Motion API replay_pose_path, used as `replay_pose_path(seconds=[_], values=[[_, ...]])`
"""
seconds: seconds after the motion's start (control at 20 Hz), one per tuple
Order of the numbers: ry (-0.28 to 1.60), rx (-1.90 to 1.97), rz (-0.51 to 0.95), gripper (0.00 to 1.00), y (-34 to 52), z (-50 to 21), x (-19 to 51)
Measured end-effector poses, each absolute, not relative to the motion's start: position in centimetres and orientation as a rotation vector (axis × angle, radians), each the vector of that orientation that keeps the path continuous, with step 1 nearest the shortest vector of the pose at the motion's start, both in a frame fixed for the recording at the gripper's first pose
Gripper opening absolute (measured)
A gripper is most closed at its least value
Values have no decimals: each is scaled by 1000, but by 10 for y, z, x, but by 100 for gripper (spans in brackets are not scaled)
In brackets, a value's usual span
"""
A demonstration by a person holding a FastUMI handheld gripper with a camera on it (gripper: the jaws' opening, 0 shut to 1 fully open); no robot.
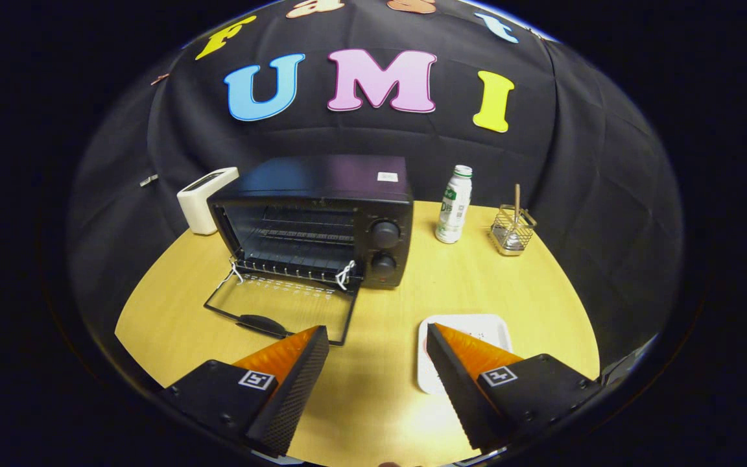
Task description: Open the toaster oven, put the food inside, and close the toaster oven door.
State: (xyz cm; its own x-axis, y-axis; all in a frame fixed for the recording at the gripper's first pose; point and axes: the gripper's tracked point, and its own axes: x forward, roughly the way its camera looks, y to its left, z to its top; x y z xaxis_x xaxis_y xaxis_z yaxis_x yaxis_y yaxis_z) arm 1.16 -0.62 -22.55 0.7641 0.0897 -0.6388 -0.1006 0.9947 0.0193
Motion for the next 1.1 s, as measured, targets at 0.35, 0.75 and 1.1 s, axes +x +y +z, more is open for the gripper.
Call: replay_pose_path(seconds=[0.35, 0.75, 1.1], values=[[752, 33, 83, 99, -76, -234, 18], [888, 28, 71, 100, -134, -288, 19], [980, 21, 82, 100, -169, -337, 15]])
